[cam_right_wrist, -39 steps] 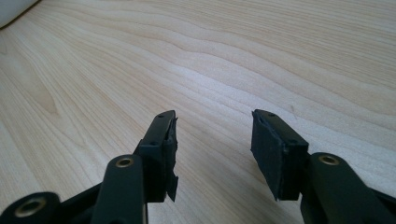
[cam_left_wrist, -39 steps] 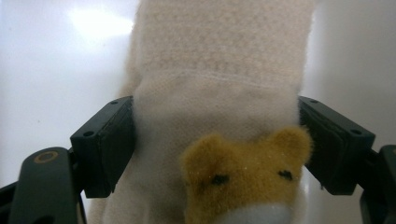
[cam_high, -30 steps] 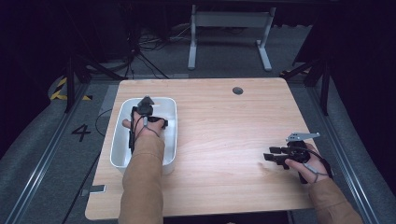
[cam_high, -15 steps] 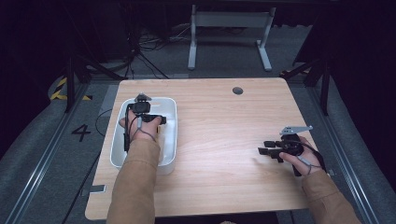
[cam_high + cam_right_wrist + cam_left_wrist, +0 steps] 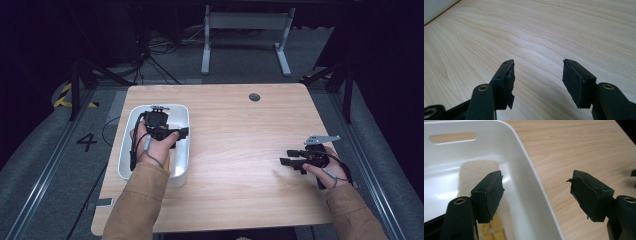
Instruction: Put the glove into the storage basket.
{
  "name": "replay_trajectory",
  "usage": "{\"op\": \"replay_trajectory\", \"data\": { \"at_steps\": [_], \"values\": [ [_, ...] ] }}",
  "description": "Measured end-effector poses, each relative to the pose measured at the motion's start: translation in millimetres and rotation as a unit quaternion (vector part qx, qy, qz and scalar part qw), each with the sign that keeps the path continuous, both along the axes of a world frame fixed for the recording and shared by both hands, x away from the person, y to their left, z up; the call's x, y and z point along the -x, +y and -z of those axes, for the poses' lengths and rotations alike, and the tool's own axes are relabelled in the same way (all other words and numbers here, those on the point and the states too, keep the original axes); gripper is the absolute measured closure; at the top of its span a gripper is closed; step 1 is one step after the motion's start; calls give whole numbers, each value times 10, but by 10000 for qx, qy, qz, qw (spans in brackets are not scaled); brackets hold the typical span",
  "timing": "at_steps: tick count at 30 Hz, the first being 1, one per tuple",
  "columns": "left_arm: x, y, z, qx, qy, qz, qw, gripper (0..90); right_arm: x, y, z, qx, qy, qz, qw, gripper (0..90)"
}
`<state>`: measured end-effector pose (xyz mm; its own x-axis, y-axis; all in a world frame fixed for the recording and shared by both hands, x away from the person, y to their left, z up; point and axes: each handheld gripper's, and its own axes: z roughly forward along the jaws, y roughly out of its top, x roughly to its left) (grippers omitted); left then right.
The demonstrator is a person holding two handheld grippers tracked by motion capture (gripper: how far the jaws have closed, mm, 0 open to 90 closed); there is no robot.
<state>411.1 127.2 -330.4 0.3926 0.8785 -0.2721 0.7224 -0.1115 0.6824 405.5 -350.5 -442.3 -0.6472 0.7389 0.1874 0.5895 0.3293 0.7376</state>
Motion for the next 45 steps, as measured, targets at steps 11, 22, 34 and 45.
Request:
{"op": "replay_trajectory", "data": {
  "at_steps": [11, 22, 34, 45],
  "values": [
    [295, -319, -3, -71, -543, 1082, 9926, 258, 96, -116, -57, -53, -144, -184, 9997, 403],
    [432, -645, 249, 208, -901, 2097, 9734, 264, 110, -206, -141, -248, -22, -671, 9974, 249],
    [481, -744, 628, 81, -729, 2707, 9599, 246, 134, -175, -82, 167, -179, -1086, 9938, 414],
    [498, -1026, 1061, -428, -411, 3050, 9505, 247, 138, -128, -61, 174, -112, -1262, 9918, 442]
  ]
}}
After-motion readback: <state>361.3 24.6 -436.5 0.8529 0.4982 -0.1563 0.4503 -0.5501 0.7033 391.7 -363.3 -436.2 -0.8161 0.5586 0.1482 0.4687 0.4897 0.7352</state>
